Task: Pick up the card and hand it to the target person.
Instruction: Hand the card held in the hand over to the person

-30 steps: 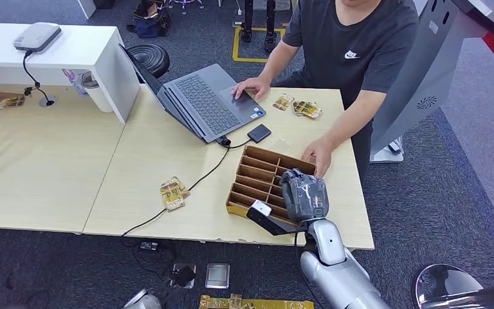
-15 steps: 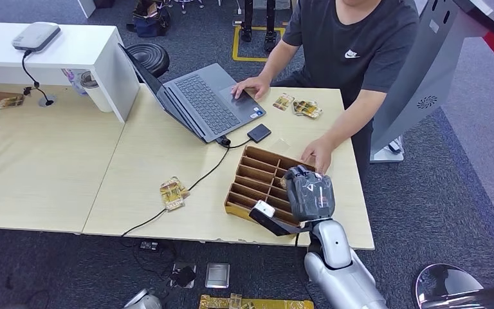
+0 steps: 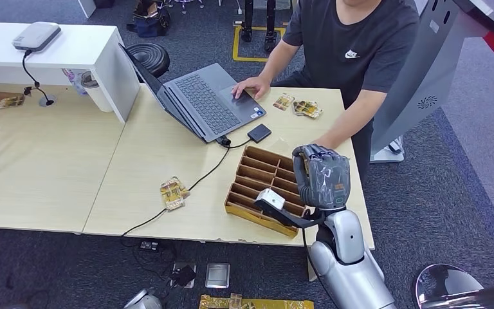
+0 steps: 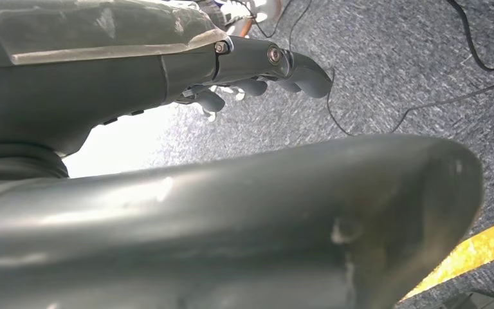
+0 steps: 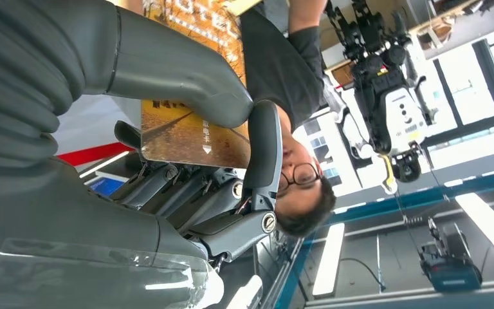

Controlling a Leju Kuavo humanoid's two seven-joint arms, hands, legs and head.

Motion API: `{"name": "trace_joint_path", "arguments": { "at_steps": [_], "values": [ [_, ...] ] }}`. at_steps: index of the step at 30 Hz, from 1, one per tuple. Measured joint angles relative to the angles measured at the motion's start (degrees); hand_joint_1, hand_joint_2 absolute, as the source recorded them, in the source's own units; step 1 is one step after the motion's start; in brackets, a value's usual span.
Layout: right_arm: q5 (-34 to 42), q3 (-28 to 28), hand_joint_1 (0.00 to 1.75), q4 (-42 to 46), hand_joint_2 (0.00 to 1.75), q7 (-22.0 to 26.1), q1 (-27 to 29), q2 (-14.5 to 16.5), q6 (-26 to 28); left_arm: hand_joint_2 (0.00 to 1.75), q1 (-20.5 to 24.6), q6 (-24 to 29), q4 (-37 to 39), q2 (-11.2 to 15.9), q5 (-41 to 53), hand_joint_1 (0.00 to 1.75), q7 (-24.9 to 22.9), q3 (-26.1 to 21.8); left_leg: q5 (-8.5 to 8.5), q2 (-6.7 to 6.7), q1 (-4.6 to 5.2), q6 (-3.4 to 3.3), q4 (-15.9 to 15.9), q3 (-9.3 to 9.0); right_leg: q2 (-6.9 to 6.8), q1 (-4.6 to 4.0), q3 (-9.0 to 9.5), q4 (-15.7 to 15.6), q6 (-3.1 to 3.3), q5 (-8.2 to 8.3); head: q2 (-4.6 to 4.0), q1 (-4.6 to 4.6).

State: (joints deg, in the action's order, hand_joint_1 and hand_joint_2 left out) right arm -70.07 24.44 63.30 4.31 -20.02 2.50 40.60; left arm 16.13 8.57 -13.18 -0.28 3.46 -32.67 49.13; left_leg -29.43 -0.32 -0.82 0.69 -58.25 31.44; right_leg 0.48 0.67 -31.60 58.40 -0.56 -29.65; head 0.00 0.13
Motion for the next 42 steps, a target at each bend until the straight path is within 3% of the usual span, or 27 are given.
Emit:
{"name": "trace_joint_path", "arguments": {
  "at_steps": [9,22,29,35,36,40,42],
  "values": [
    [-0.8,-0.1,1.75,-4.7,1.75,0.0,-8.0,1.6,-0.5,0.0,0.9,-1.7,0.0,-0.3,1.1,0.0,0.0,0.0,0.02,-0.01,0.0,0.0,0.0,0.01,-0.01,0.0,-0.01,0.0,0.01,0.03,0.0,-0.01],
    [-4.8,0.6,1.75,-24.8,1.75,-7.5,-22.7,6.7,-1.4,0.0,3.6,-2.4,0.0,-2.4,2.0,0.0,-1.6,0.6,0.03,-0.04,0.0,0.0,0.0,0.11,-0.03,0.0,-0.09,0.0,0.0,0.04,0.0,-0.03],
    [-5.5,2.0,1.75,-33.3,1.75,-9.3,-25.6,10.5,-2.2,0.0,3.5,-0.3,0.0,-3.1,0.7,0.0,-2.1,0.7,0.03,-0.04,-0.01,0.0,0.0,0.14,-0.03,-0.01,-0.12,0.1,0.0,0.04,0.0,-0.06],
    [-5.2,3.0,1.71,-37.1,1.75,-10.1,-26.1,11.9,-2.1,0.0,3.5,0.0,0.0,-3.5,0.7,0.0,-2.6,0.7,0.03,-0.04,0.0,0.0,0.0,0.14,-0.03,0.0,-0.11,0.0,0.0,0.04,0.0,0.03],
    [-5.1,3.2,1.64,-37.5,1.75,-10.2,-26.1,12.0,-1.9,0.0,3.5,-0.1,0.0,-3.5,0.7,0.0,-2.6,0.7,0.03,-0.04,0.0,0.0,0.0,0.14,-0.03,0.0,-0.11,0.0,0.0,0.04,0.0,0.04],
    [-5.0,3.8,0.12,-38.9,1.75,-10.4,-26.1,12.2,-1.3,0.0,3.5,-0.3,0.0,-3.7,0.8,0.0,-2.7,0.7,0.03,-0.04,0.0,0.0,0.0,0.14,-0.03,0.0,-0.12,0.0,0.0,0.04,0.0,0.05],
    [-5.2,4.2,0.03,-39.3,1.75,-10.5,-26.1,12.2,-1.1,0.0,3.5,-0.6,0.0,-3.7,0.8,0.0,-2.7,0.8,0.03,-0.04,0.0,0.0,0.0,0.13,-0.03,0.0,-0.12,0.0,0.0,0.04,0.0,0.02]
  ]
}}
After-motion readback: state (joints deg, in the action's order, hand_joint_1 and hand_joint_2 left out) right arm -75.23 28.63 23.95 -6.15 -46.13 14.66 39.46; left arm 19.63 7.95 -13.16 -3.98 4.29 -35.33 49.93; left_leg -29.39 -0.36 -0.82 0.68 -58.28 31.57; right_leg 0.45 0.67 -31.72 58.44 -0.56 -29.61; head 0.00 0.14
